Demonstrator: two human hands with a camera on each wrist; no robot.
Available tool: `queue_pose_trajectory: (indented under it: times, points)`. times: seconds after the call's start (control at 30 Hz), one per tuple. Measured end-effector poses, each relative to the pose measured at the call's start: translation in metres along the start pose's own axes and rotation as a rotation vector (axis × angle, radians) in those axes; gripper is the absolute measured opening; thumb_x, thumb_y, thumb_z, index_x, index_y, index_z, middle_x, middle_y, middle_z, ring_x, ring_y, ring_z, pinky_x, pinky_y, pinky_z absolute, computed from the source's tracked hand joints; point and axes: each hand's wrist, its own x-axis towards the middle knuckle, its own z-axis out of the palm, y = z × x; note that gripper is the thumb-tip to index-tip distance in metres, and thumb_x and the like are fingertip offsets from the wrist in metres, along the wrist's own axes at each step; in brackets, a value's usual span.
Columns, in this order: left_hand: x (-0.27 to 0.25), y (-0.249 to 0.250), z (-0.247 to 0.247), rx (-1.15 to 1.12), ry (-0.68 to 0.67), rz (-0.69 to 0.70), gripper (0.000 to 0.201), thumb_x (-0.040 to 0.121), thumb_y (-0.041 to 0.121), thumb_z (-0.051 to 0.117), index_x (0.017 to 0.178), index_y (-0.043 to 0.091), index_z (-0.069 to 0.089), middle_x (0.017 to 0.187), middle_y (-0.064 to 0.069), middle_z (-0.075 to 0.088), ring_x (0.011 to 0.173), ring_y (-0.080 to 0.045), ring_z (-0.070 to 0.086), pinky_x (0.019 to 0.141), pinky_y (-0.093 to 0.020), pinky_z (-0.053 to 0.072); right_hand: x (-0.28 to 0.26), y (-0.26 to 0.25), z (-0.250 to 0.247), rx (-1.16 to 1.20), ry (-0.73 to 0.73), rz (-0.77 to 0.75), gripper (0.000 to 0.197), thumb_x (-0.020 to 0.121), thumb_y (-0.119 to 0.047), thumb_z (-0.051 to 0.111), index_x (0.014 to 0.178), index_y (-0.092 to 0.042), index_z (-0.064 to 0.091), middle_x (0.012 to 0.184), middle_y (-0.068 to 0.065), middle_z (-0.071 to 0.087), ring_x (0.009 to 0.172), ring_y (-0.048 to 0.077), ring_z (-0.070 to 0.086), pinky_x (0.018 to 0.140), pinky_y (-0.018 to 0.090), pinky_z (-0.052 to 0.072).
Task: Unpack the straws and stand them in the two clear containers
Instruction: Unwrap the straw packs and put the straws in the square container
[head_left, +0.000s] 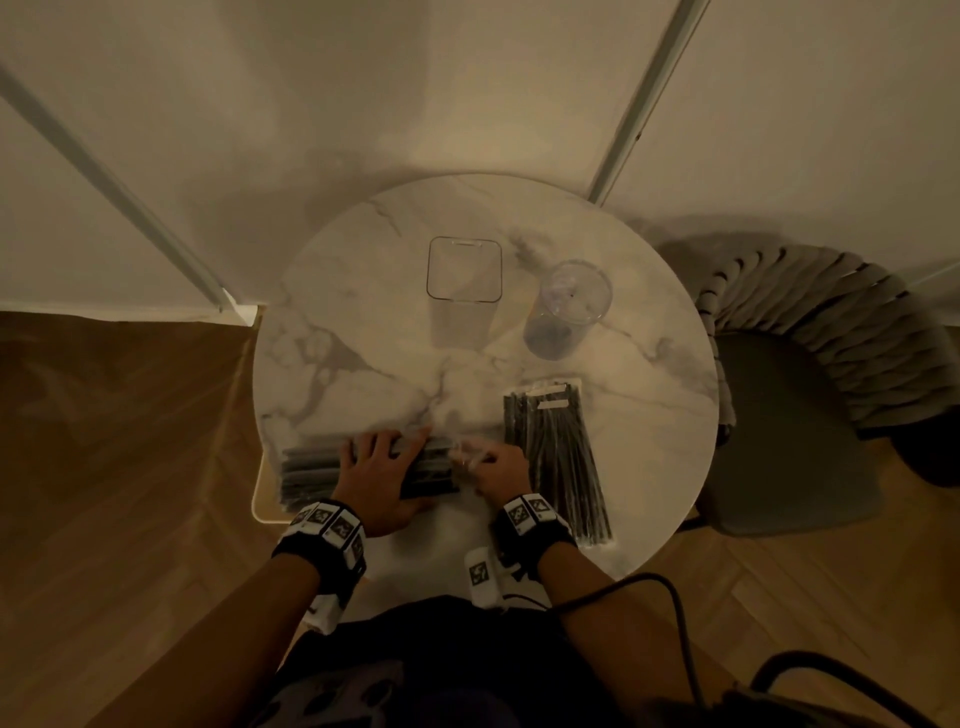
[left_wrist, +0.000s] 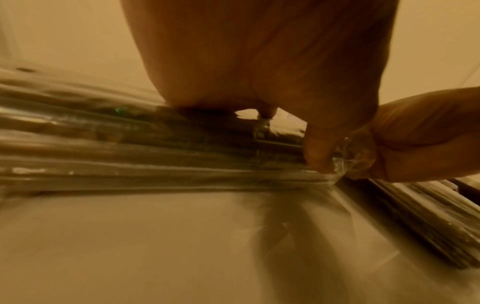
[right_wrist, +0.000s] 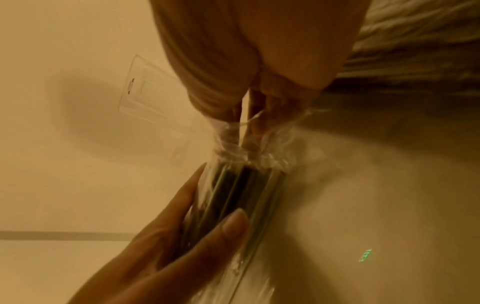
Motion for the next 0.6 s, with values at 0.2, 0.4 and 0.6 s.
queue_pose_trajectory:
  times: [0.2,0.4,0.6]
  points:
    - [0.0,-0.003,-0.003,-0.037,-0.071,0.024,0.101,0.071,0.085,0.039,0.154,0.041,-0.001,0.144,-0.005,0.03,0.13,-0.034,0.029,0.11,-0.057,0.02,0.004,-0.012,0.001,-0.02,-0.016,0.048,0.028,0.081,-0.034,0.08,0.105,-0.018,0.078,0.097,0.001,0.076,0.088,0.008,0.067,0.088,0.024,0.055]
    - [-0.004,-0.015,-0.008,-0.347,0.131,-0.168,0.084,0.079,0.079,0.041,0.148,0.032,0.03,0.143,-0.004,0.036,0.133,-0.029,0.032,0.115,-0.05,0.016,0.002,-0.012,-0.003,-0.023,-0.019,-0.001,0.023,0.081,-0.029,0.081,0.101,-0.018,0.08,0.094,-0.002,0.077,0.089,0.003,0.068,0.089,0.019,0.054]
    - [-0.024,-0.044,-0.033,-0.55,0.21,-0.807,0.059,0.096,0.049,0.048,0.144,0.017,0.04,0.149,-0.017,0.035,0.138,-0.037,0.029,0.113,-0.053,0.022,0.002,-0.001,-0.016,0.093,-0.044,0.028,0.024,0.083,-0.022,0.079,0.107,-0.016,0.077,0.094,-0.005,0.073,0.086,-0.002,0.065,0.084,0.012,0.053]
